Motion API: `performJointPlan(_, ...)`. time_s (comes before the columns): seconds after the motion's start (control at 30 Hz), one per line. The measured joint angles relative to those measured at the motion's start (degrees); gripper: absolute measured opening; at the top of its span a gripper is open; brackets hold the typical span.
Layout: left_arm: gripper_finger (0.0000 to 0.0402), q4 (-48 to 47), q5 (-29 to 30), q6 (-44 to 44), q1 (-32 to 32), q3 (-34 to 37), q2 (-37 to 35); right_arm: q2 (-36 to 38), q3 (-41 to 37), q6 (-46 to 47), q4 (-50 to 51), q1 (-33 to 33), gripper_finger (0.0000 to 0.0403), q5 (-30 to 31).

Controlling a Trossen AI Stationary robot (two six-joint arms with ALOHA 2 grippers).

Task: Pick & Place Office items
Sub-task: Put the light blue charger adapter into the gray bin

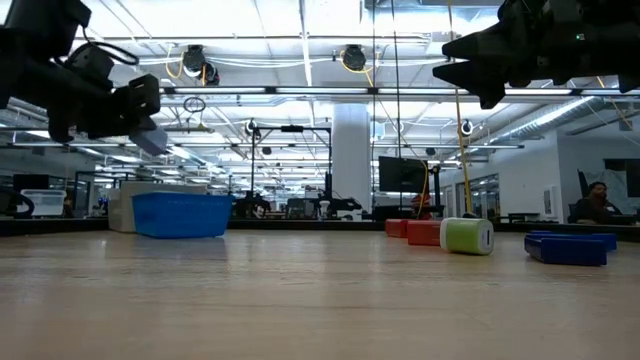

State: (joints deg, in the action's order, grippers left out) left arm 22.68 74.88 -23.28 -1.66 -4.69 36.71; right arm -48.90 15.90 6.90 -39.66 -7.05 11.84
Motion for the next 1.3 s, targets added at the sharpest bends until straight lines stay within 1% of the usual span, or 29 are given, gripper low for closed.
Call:
performJointPlan(0.07, 0.0124, -2.5, -0.2, -4.2, 1.0, 0.0, 0.0, 0.0, 0.0, 0.0, 0.0, 0.0, 0.0212, 0.0)
performJointPlan(0.17, 0.0124, -5.0, -4.8, -9.0, 3.6, 0.0, 0.0, 0.0, 0.0, 0.4, 0.0, 0.0, 0.0212, 0.0)
performJointPlan(0.4, 0.0124, -5.1, -19.2, -10.7, 14.6, -0.5, 0.0, -0.2, 0.0, 0.9, -0.7, 0.0, 0.0212, 0.0)
performJointPlan(0.57, 0.0124, -10.9, -25.7, -14.0, 23.1, -1.4, 0.0, -1.6, 0.0, 1.0, -1.8, 0.0, 0.0212, 0.1)
performJointPlan(0.67, 0.0124, -12.5, -32.1, -14.3, 27.6, -1.4, 0.0, -2.7, 0.0, 1.0, -2.8, 0.0, 0.0212, 0.2)
performJointPlan(0.73, 0.0124, -12.6, -35.1, -14.2, 30.2, -1.4, 0.0, -3.5, 0.0, 0.8, -3.5, 0.4, 0.0212, 0.3)
performJointPlan(0.93, 0.0124, -12.6, -38.0, -13.5, 35.8, -1.4, 0.1, -5.5, 0.1, 2.6, -4.8, 2.3, 0.0212, 0.1)
performJointPlan(1.03, 0.0124, -12.5, -40.2, -13.5, 37.4, -1.4, 1.5, -6.3, 0.1, 2.9, -5.4, 2.8, 0.0212, 0.1)
performJointPlan(1.2, 0.0124, -11.8, -43.2, -13.9, 38.3, -1.4, 6.5, -7.3, 0.1, 2.9, -6.4, 3.0, 0.0212, 0.1)
performJointPlan(1.3, 0.0124, -8.0, -43.7, -14.2, 38.3, -1.4, 10.0, -7.5, 0.1, 2.9, -7.1, 3.0, 0.0212, 0.0)
